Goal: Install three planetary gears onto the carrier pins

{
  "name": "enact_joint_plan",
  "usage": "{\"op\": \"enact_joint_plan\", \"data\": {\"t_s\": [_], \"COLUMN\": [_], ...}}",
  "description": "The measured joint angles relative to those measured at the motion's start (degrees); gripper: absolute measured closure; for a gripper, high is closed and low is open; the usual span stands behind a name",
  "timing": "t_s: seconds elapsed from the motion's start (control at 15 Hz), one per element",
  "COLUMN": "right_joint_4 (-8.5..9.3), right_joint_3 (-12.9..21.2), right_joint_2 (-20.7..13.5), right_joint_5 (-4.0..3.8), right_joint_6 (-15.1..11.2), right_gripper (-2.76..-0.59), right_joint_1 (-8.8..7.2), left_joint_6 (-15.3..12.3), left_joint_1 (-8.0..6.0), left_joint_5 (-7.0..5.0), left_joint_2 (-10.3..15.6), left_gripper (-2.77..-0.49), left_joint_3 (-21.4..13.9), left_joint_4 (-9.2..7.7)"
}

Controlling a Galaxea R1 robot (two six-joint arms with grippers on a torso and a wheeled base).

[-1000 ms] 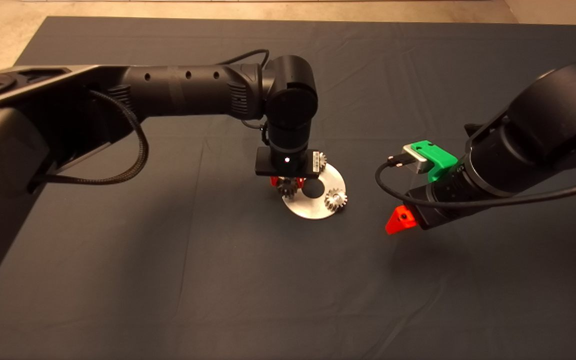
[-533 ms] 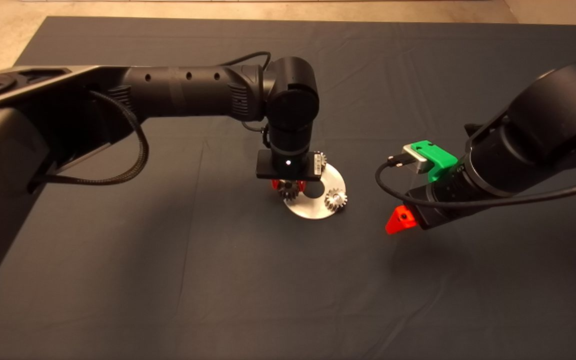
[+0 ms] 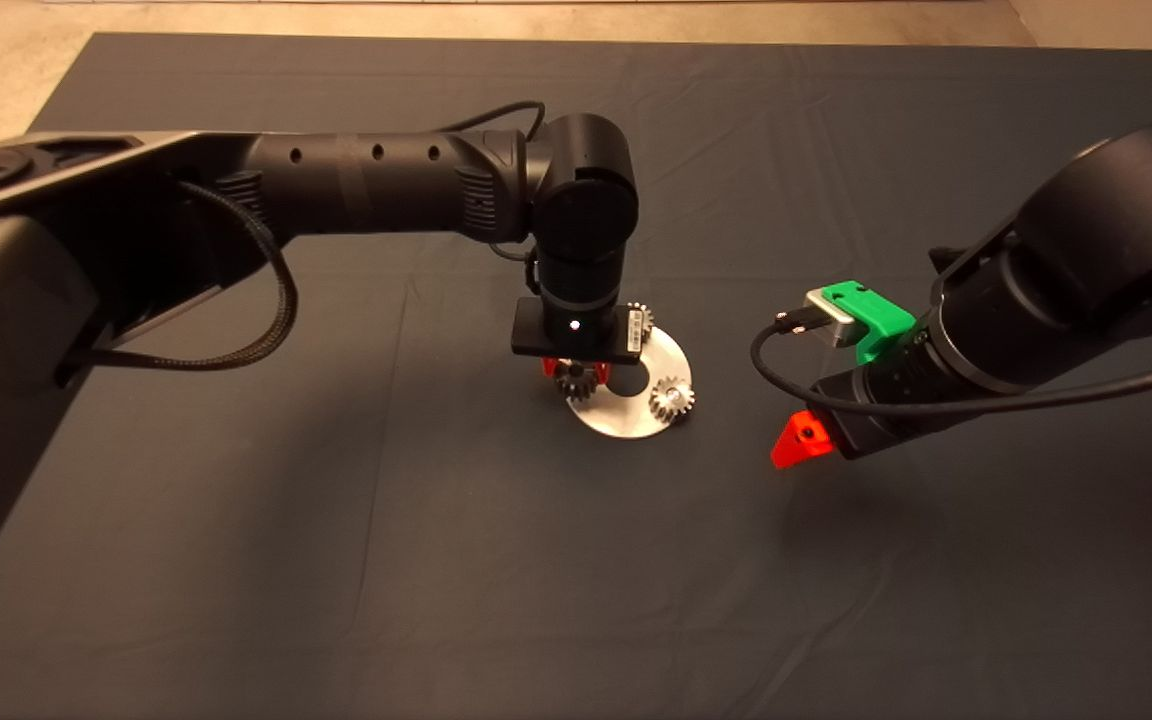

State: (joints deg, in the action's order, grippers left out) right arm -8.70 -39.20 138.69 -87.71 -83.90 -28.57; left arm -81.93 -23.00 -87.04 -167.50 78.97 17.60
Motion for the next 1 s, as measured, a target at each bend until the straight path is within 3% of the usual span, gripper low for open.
{"op": "enact_joint_plan", "data": {"t_s": [0.53, 1.0], "right_joint_4": [-0.02, 0.00], "right_joint_3": [0.0, 0.0], "right_joint_2": [0.0, 0.0], "right_joint_5": [0.00, 0.00], "right_joint_6": [0.0, 0.0], "right_gripper": [-2.75, -2.75], "right_joint_1": [0.00, 0.00], "left_joint_6": [3.0, 4.5], "left_joint_1": [0.00, 0.00], "left_joint_5": [0.00, 0.00], "left_joint_2": [0.0, 0.0], "left_gripper": [-0.88, -0.88], "left_joint_3": [0.0, 0.0], "left_joint_4": [2.13, 2.76]}}
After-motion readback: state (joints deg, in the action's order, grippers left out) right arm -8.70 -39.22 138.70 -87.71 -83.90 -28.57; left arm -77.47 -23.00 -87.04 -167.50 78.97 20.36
